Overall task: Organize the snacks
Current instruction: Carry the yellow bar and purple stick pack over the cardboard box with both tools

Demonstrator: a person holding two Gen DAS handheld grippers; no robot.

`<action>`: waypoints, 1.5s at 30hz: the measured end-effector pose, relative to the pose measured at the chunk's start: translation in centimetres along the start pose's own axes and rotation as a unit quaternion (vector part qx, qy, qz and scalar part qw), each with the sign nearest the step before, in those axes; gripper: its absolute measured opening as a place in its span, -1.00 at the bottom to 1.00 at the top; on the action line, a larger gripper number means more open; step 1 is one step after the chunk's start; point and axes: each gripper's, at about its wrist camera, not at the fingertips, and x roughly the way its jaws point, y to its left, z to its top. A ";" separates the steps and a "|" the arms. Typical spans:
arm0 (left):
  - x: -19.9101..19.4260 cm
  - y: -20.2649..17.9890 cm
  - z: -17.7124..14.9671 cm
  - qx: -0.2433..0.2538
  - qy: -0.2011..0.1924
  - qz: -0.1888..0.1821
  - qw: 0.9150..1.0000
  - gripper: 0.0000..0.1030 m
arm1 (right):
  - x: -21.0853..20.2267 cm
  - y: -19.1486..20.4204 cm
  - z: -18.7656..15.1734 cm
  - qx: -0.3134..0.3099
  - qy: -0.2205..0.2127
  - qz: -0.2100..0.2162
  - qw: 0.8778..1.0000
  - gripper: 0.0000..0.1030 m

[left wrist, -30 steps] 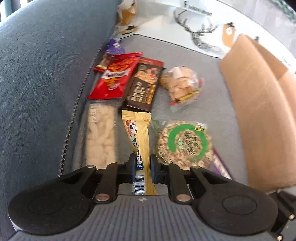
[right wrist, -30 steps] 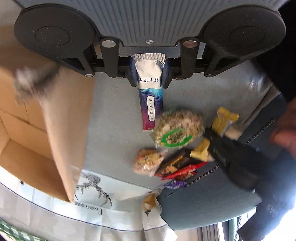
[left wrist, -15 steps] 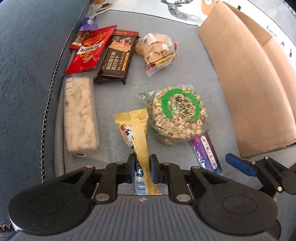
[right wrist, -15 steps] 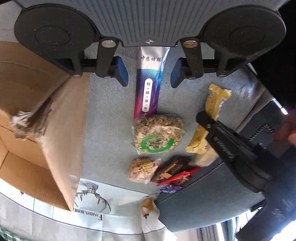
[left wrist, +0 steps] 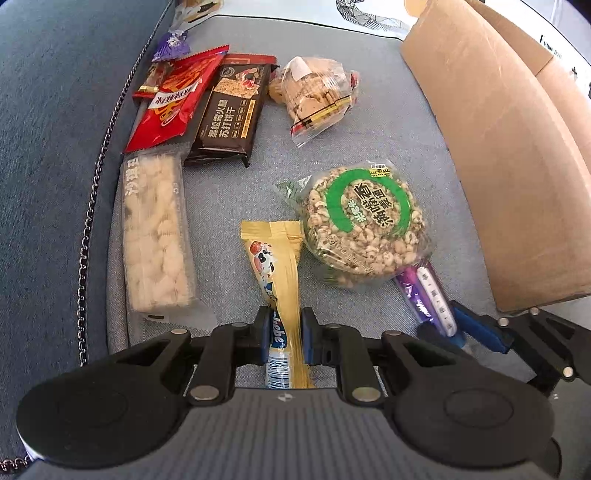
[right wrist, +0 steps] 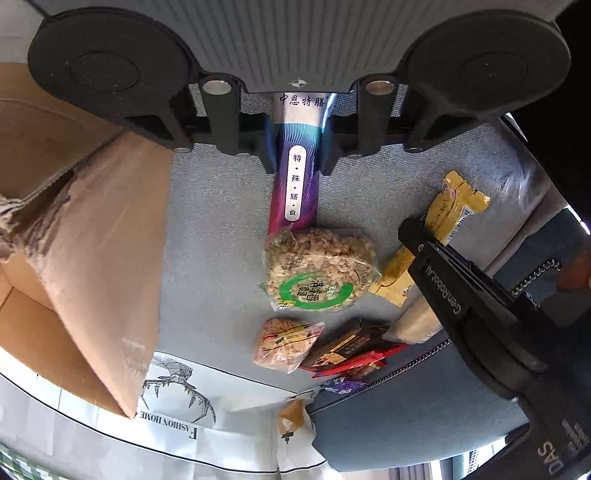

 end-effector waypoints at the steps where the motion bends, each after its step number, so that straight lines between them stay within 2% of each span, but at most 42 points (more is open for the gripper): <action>1: 0.1 -0.1 -0.1 0.000 -0.003 0.002 1.000 -0.69 | -0.2 0.0 0.0 0.002 -0.003 -0.004 1.000 -0.56; 4: -0.3 -0.2 -0.3 -0.002 -0.017 0.003 1.000 -0.71 | -1.1 -0.2 0.0 0.010 -0.011 -0.014 1.000 -0.61; 11: -2.9 0.5 -1.2 -0.019 -0.086 -0.013 0.996 -0.71 | -3.9 0.1 -0.1 0.010 -0.050 -0.022 0.998 -0.65; 19: -5.8 1.2 -2.3 -0.039 -0.172 -0.023 0.984 -0.71 | -7.2 0.3 -0.3 0.007 -0.103 -0.036 0.994 -0.65; 28: -7.3 1.1 -2.6 -0.044 -0.205 -0.030 0.977 -0.71 | -11.7 0.0 -0.2 0.005 -0.181 -0.030 0.983 -0.65; 35: -8.0 0.3 -3.0 -0.029 -0.225 -0.029 0.974 -0.71 | -15.3 -3.7 2.2 0.042 -0.237 -0.039 0.970 -0.65; 39: -8.5 -0.4 -2.7 -0.024 -0.234 -0.031 0.971 -0.71 | -17.5 -6.9 4.3 0.032 -0.278 -0.053 0.959 -0.65; 45: -9.7 -2.0 -2.3 -0.006 -0.254 -0.022 0.967 -0.71 | -17.0 -11.8 5.2 0.047 -0.300 -0.088 0.949 -0.65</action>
